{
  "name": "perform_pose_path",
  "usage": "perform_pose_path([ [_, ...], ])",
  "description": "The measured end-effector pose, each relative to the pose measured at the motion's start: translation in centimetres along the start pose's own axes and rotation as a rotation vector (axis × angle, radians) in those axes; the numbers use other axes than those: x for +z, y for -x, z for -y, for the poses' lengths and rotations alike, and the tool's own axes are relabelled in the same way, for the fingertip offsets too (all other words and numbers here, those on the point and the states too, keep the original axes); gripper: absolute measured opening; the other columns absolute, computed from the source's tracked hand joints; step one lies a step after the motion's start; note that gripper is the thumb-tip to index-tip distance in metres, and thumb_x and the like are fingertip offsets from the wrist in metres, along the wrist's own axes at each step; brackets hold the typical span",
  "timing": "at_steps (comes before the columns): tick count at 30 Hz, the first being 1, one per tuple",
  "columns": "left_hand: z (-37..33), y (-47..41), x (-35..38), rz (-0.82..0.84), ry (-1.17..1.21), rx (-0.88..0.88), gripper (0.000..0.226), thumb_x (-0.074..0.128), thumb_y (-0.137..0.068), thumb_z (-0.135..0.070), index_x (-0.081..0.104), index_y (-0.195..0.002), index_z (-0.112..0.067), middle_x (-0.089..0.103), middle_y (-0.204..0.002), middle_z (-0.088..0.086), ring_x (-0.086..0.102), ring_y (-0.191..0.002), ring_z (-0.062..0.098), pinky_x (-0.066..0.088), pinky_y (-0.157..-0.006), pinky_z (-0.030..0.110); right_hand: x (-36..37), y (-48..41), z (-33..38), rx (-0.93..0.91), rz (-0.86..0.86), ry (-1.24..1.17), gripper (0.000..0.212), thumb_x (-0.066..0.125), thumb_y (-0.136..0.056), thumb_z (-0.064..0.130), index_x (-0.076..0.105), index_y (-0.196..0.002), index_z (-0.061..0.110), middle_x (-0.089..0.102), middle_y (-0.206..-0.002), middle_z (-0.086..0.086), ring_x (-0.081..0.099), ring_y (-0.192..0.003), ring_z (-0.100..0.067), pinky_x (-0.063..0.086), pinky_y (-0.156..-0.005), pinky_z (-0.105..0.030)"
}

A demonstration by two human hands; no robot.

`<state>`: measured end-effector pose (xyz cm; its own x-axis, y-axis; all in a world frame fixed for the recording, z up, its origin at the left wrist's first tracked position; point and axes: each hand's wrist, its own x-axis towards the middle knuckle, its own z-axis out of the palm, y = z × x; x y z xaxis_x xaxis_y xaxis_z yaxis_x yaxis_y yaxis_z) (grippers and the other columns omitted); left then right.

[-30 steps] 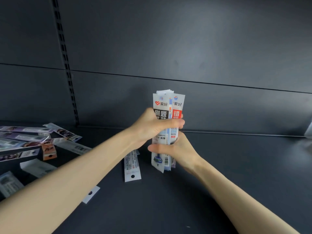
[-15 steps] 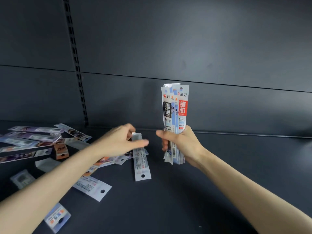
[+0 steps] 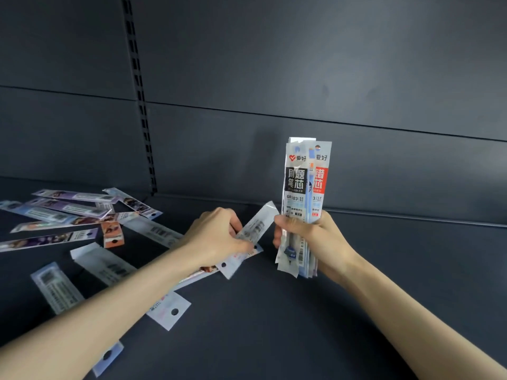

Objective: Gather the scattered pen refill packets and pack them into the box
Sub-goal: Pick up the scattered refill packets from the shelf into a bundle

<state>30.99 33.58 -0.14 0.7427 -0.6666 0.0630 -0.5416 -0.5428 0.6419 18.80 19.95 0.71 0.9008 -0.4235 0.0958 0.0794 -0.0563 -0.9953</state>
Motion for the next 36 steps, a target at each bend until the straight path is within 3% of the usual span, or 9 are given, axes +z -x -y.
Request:
perform_pose_path([
  [5, 0.5, 0.0, -1.5, -0.132, 0.203, 0.138, 0.006, 0.076, -0.075, -0.017, 0.071, -0.075, -0.02, 0.07, -0.071, 0.001, 0.066, -0.066, 0.021, 0.053, -0.061, 0.03, -0.2, -0.2, 0.3, -0.098, -0.074, 0.058, 0.006, 0.065, -0.087, 0.009, 0.07, -0.088, 0.009, 0.07, -0.08, -0.004, 0.066, -0.075, -0.015, 0.054, -0.069, -0.026],
  [9, -0.5, 1.3, -3.6, -0.088, 0.445, 0.245, 0.008, 0.073, -0.078, -0.008, 0.074, -0.08, -0.016, 0.074, -0.077, 0.005, 0.065, -0.062, 0.015, 0.052, -0.051, 0.024, -0.7, -0.5, 1.4, -0.233, -0.11, 0.179, 0.018, 0.067, -0.085, 0.01, 0.071, -0.103, 0.012, 0.073, -0.099, 0.006, 0.068, -0.088, -0.004, 0.053, -0.075, -0.017],
  [11, -1.2, 1.8, -4.1, -0.126, 0.556, 0.271, 0.015, 0.074, -0.078, -0.009, 0.073, -0.09, -0.017, 0.074, -0.074, 0.007, 0.058, -0.049, 0.012, 0.049, -0.048, 0.022, -0.7, -0.4, 1.6, -0.236, -0.065, 0.259, 0.011, 0.067, -0.085, 0.011, 0.072, -0.095, 0.013, 0.075, -0.086, 0.01, 0.068, -0.081, -0.002, 0.052, -0.07, -0.014],
  [15, -2.2, 2.1, -3.5, -0.14, 0.926, 0.181, 0.018, 0.075, -0.072, -0.006, 0.069, -0.088, -0.009, 0.071, -0.066, 0.008, 0.067, -0.056, 0.014, 0.053, -0.051, 0.02, -0.3, -0.2, 1.3, -0.184, 0.09, 0.396, 0.015, 0.064, -0.088, 0.014, 0.064, -0.085, -0.001, 0.07, -0.076, -0.019, 0.065, -0.068, -0.026, 0.051, -0.061, -0.019],
  [18, -2.3, 1.9, -3.3, -0.108, 1.133, 0.144, 0.013, 0.072, -0.061, -0.014, 0.072, -0.073, -0.008, 0.07, -0.068, 0.004, 0.07, -0.066, 0.011, 0.055, -0.059, 0.017, 0.2, 0.1, 1.5, -0.116, 0.193, 0.281, 0.018, 0.064, -0.088, 0.017, 0.069, -0.099, 0.003, 0.075, -0.094, -0.013, 0.072, -0.088, -0.024, 0.057, -0.079, -0.028],
  [21, -2.2, 1.8, -3.9, -0.016, 1.277, 0.187, 0.028, 0.068, -0.063, -0.012, 0.069, -0.089, -0.001, 0.075, -0.082, 0.007, 0.072, -0.083, 0.013, 0.055, -0.073, 0.016, 0.7, 0.5, 1.6, -0.051, 0.275, 0.021, 0.015, 0.065, -0.085, 0.016, 0.067, -0.096, 0.005, 0.072, -0.086, -0.014, 0.071, -0.08, -0.026, 0.057, -0.075, -0.035],
  [27, -2.3, 1.8, -4.4, 0.025, 0.991, 0.303, 0.052, 0.074, -0.058, -0.011, 0.065, -0.108, -0.011, 0.071, -0.104, 0.008, 0.067, -0.092, 0.012, 0.054, -0.076, 0.019, 0.9, 0.8, 2.0, -0.006, 0.322, -0.149, 0.014, 0.063, -0.085, 0.014, 0.065, -0.098, 0.009, 0.069, -0.081, -0.016, 0.069, -0.071, -0.03, 0.057, -0.069, -0.04],
  [31, -2.3, 1.6, -3.8, 0.011, 0.789, 0.271, 0.034, 0.076, -0.068, -0.014, 0.069, -0.101, -0.016, 0.075, -0.094, 0.004, 0.066, -0.077, 0.013, 0.046, -0.056, 0.02, 1.1, 1.0, 1.9, -0.024, 0.33, -0.104, 0.022, 0.063, -0.083, 0.014, 0.064, -0.105, 0.01, 0.071, -0.082, -0.013, 0.07, -0.07, -0.026, 0.056, -0.068, -0.037],
  [36, -3.5, 1.2, -3.8, -0.105, 0.84, 0.348, 0.025, 0.076, -0.07, -0.003, 0.069, -0.093, -0.006, 0.075, -0.09, 0.009, 0.07, -0.075, 0.015, 0.056, -0.063, 0.022, 1.3, 1.1, 1.4, 0.04, 0.326, -0.105, 0.027, 0.071, -0.073, 0.013, 0.068, -0.1, 0.015, 0.07, -0.081, -0.012, 0.067, -0.064, -0.021, 0.056, -0.064, -0.033],
])
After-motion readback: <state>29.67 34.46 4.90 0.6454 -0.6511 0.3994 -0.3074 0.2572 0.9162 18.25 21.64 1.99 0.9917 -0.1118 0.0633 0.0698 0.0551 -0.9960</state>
